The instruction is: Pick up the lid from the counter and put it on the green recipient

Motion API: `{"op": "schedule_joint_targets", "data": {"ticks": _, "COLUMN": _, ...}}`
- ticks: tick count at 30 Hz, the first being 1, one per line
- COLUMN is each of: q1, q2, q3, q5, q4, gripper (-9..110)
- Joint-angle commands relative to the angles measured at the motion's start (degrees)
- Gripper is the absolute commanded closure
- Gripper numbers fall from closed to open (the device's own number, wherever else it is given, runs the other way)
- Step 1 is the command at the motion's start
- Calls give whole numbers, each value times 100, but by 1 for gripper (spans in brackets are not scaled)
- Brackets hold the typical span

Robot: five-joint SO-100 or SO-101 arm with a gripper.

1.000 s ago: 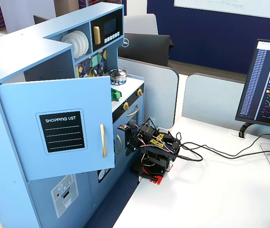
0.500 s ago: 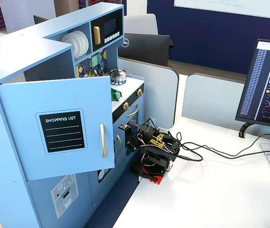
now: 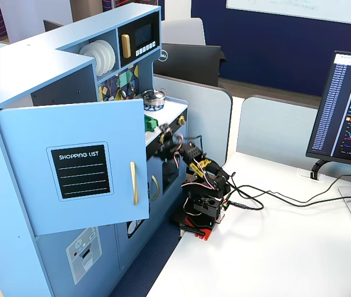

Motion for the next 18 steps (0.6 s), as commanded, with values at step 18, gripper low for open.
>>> {"op": "schedule_joint_targets", "data": {"ticks": 18, "q1": 1617, "q2": -1283, "q3": 0, "q5": 202, "q4": -4491, "gripper": 52}}
